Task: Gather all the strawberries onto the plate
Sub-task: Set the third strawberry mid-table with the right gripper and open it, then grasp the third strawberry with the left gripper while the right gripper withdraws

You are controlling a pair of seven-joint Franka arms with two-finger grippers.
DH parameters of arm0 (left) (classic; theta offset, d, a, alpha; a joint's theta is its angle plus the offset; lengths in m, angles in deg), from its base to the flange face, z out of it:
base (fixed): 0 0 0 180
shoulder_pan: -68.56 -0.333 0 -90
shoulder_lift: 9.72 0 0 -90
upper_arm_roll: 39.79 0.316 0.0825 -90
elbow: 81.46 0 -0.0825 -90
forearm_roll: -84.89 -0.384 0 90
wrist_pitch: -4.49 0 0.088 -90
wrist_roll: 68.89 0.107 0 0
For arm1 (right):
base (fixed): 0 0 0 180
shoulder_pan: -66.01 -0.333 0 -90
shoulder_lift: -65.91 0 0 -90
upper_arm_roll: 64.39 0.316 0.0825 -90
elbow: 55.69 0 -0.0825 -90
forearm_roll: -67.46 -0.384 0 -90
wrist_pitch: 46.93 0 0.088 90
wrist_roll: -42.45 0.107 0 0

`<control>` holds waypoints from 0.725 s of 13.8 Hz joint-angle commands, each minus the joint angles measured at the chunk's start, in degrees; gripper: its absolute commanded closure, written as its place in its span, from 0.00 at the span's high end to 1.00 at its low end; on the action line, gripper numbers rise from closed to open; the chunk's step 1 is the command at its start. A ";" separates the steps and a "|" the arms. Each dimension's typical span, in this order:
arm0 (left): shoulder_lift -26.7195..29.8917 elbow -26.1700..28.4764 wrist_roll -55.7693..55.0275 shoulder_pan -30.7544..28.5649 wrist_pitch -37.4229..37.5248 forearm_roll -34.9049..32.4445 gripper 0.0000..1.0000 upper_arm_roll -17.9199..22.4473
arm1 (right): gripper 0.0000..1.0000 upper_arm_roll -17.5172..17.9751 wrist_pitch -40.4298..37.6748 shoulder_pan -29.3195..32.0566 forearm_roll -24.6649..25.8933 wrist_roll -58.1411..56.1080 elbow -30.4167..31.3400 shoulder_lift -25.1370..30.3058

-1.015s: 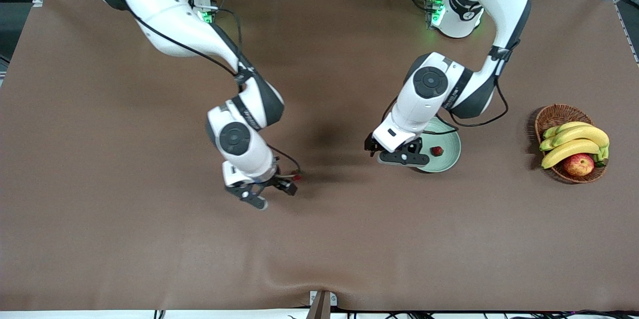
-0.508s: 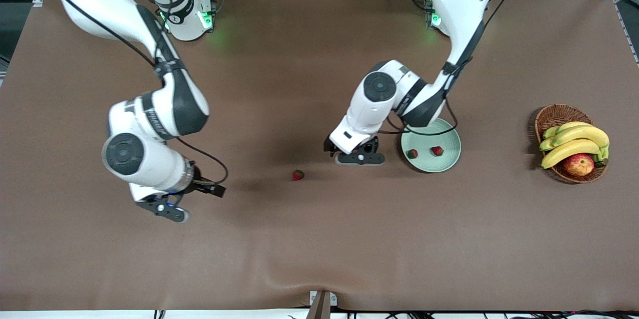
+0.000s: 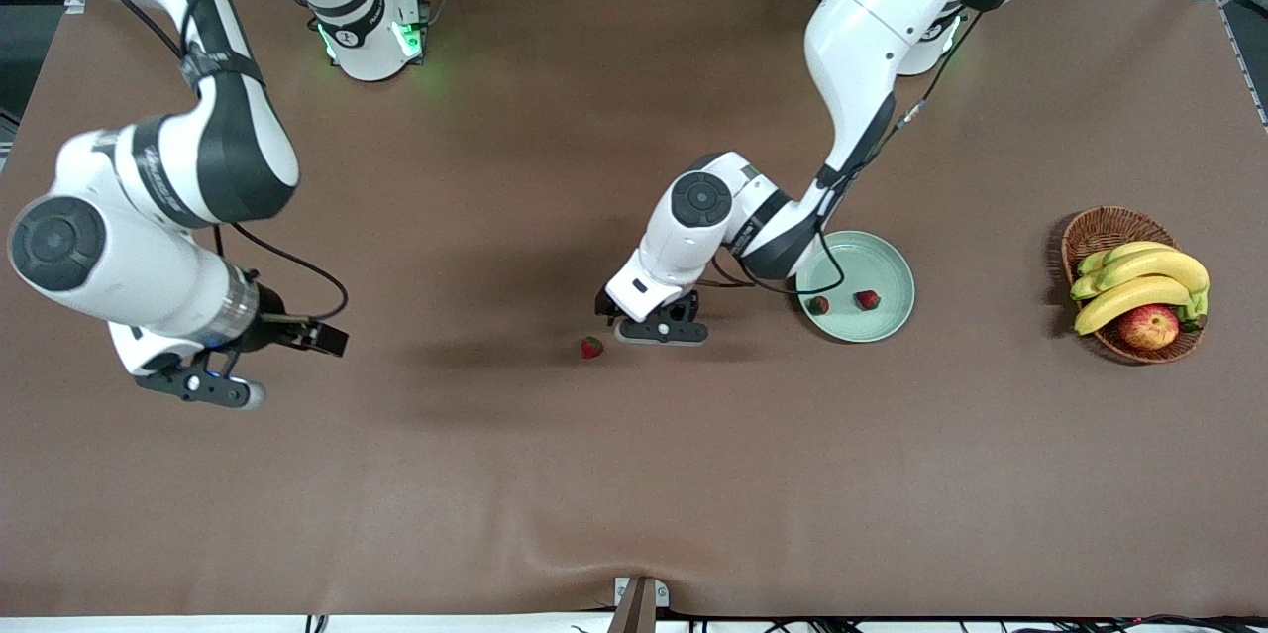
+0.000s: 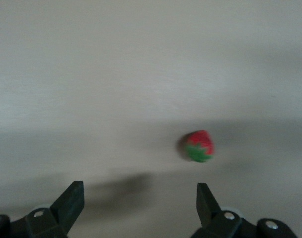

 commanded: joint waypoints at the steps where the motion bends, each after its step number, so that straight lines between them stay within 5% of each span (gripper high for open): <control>1: -3.30 -3.53 -0.26 3.69 -4.99 -1.28 1.00 3.04 | 1.00 0.84 0.85 4.20 -0.50 -7.88 8.53 8.55; 5: -5.06 -4.06 0.27 8.70 -10.80 -1.28 1.00 9.20 | 1.00 0.49 -4.22 9.39 -0.50 -21.08 11.37 16.64; 10: -8.83 -5.20 0.53 10.56 -19.86 -1.28 1.00 11.75 | 1.00 -3.73 -13.54 6.86 -0.50 -24.79 7.96 19.82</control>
